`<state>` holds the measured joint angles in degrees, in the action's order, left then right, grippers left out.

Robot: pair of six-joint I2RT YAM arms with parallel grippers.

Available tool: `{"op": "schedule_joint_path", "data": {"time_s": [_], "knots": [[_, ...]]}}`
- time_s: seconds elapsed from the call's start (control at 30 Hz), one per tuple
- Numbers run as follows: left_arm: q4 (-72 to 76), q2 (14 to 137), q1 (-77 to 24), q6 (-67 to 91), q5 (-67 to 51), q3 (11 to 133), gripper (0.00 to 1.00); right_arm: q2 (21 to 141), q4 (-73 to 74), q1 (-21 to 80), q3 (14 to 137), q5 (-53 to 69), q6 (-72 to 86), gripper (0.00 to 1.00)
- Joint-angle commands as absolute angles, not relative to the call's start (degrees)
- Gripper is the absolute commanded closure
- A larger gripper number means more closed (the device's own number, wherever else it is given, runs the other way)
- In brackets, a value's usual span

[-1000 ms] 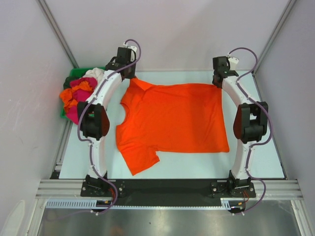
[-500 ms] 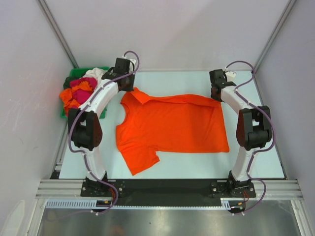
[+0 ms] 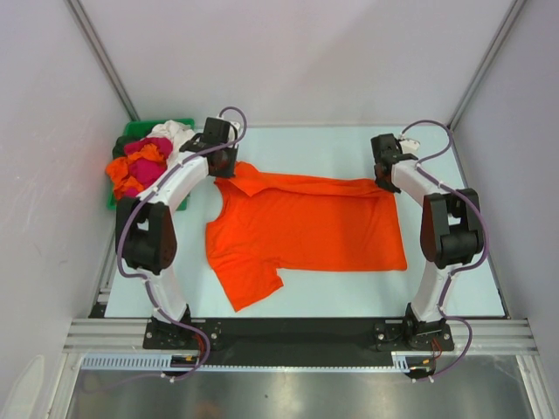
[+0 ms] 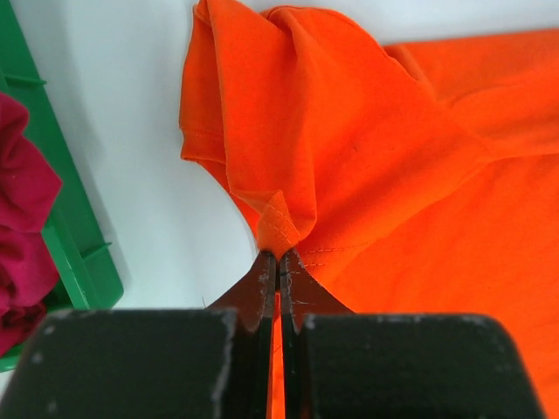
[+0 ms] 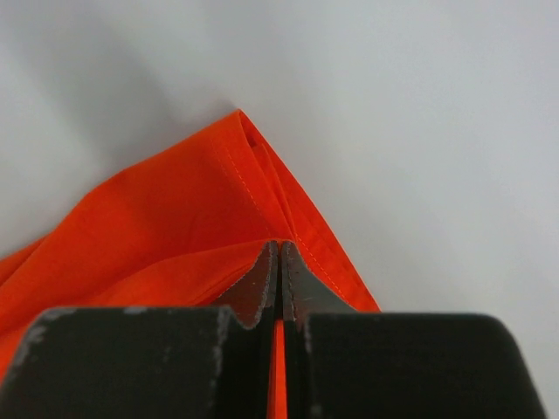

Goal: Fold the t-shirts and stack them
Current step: Fold the flattened tshirt in 1/3 of the way

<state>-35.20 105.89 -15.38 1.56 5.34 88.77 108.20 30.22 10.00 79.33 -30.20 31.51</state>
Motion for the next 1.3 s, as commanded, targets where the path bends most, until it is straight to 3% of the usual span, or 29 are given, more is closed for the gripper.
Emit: {"op": "schedule_joint_path", "data": {"time_s": [0.0,0.77,1.27], "knots": [[-33.7,102.8,-15.6,2.5,5.2,87.3,1.0,105.5,30.1,9.8,78.4,-31.9,33.0,1.0],[-35.9,98.0,-15.6,2.7,2.6,80.5,1.0,103.2,32.6,9.6,72.4,-32.7,34.9,1.0],[-37.4,107.0,-15.6,3.0,2.6,81.6,1.0,111.0,35.1,8.9,76.1,-29.4,35.0,1.0]]}}
